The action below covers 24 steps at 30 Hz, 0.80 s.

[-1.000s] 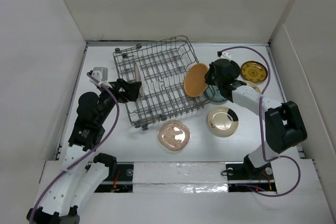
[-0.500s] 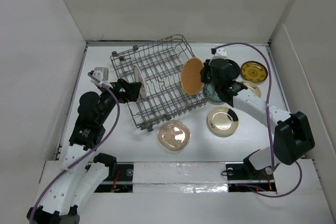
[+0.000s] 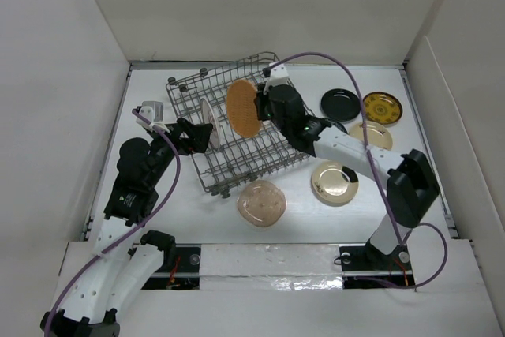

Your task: Load the plates into the dish rack

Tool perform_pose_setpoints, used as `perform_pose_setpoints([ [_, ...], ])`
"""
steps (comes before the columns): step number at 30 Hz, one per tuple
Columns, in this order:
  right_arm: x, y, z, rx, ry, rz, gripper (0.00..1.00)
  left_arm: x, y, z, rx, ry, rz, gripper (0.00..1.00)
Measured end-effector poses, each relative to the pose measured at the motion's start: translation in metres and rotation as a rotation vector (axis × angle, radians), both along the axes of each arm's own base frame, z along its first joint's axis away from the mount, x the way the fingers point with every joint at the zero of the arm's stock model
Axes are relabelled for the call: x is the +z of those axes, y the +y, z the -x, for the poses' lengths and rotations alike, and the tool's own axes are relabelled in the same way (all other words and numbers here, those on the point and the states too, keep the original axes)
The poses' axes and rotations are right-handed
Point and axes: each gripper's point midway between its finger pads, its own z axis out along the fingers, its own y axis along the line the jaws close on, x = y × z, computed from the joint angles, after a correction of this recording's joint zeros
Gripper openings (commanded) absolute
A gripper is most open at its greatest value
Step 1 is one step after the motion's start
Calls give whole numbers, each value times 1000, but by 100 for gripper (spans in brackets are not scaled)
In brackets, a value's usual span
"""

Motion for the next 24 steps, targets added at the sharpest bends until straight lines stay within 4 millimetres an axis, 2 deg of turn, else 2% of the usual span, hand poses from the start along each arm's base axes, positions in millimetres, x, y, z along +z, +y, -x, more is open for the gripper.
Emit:
perform_pose_setpoints([
  [5,-20,44,-4,33,7,75,0,-1,0,0,0,1,0,89],
  [8,-27,62,-7,39,3,108,0,-1,0,0,0,1,0,89],
  [15,-40,85,-13,21,-2,172,0,0,0,0,0,-1,0,89],
  [24,-75,102,-16,-63,-16,324,0,0,0,0,0,-3,1,89],
])
